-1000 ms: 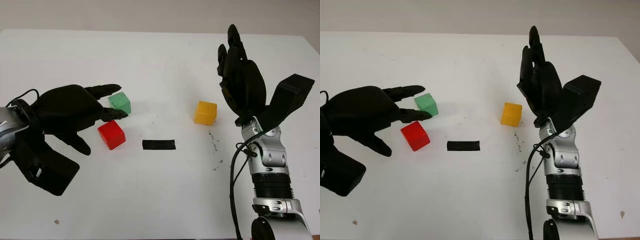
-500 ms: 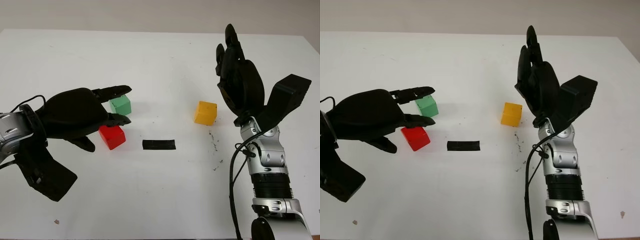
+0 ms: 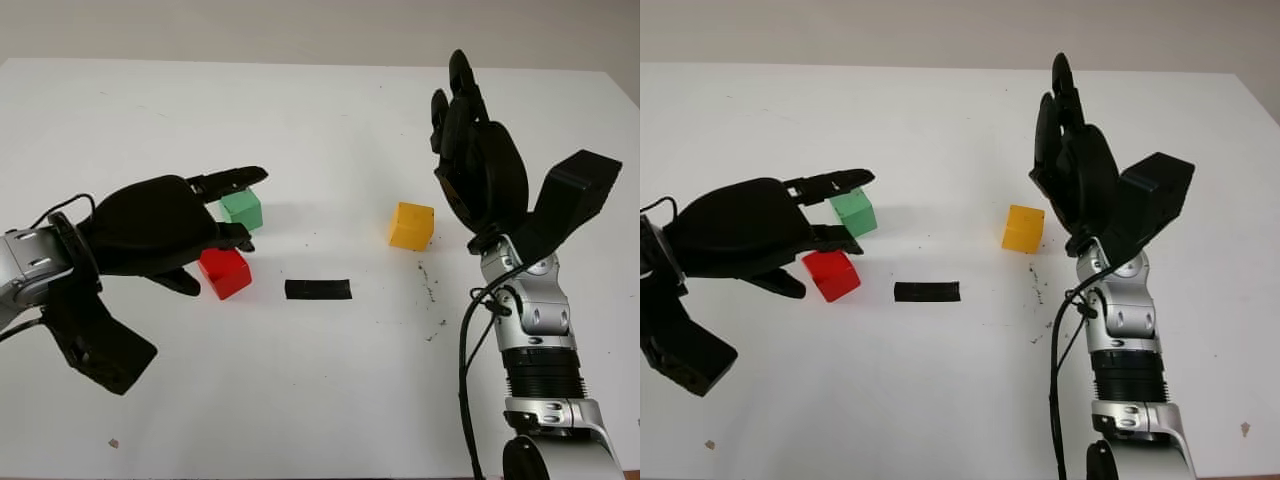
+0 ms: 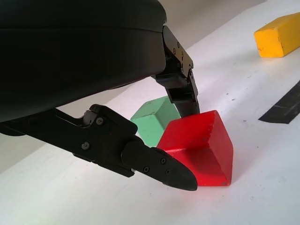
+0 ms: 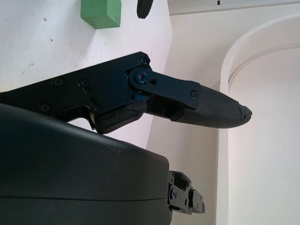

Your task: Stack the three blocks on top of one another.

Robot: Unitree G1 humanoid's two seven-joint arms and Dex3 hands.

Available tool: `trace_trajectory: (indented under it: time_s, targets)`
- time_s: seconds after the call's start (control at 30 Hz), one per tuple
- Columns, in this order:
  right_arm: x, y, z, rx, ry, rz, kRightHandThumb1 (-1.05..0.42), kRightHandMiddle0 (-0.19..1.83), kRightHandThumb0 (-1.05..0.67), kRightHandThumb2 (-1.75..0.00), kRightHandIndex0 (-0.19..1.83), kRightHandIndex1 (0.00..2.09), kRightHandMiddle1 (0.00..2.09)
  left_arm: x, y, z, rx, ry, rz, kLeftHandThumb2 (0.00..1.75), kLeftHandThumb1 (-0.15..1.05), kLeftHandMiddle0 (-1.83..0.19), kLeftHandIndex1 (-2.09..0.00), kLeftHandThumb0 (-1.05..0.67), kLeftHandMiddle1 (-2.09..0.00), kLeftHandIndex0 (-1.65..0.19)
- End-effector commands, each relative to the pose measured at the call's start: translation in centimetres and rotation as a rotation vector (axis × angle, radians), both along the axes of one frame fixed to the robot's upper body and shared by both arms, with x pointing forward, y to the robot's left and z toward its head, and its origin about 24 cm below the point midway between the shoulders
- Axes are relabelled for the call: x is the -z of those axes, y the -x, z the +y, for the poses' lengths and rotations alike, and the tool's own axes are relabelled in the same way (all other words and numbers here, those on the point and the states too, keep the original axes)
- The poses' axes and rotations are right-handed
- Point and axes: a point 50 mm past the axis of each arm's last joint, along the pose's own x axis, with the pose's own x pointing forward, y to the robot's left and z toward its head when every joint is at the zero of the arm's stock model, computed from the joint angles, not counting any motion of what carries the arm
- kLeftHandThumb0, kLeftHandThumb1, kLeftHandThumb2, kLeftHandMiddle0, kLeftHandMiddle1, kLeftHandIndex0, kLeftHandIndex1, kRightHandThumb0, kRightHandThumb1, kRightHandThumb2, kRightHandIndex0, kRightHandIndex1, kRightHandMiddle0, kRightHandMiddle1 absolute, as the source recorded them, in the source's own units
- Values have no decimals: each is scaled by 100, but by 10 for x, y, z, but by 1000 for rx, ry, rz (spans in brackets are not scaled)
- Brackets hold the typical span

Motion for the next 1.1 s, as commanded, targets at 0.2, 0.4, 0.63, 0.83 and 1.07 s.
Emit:
trace_trajectory:
  time_s: [0.2,0.4,0.63,0.83,1.07]
  targets:
    - [-2,4,-1,5,6,-20,-105,-19,-78,-74,-19,0,0,4,-6,-5,27,29,-1,6,92,-5,-130,-53,-6,-40]
    - [-1,4,-2,-2,2,-14,-105,-19,-78,-73,-19,0,0,-3,-6,-8,5,49,18,6,94,-7,-146,-49,-6,-42]
    - [0,4,0,-8,8,-15,-105,-19,-79,-72,-19,0,0,-23,-8,-21,-36,53,93,6,96,-4,-148,-50,-4,-38]
    - [0,4,1,-10,11,-11,-105,-19,-80,-72,-19,0,0,-41,-10,-34,-56,99,194,6,97,-6,-148,-45,-6,-37]
    - [0,4,3,-23,6,-14,-105,-19,-78,-73,-19,0,0,-63,-12,-57,-18,151,235,6,99,-2,-160,-43,-4,-29]
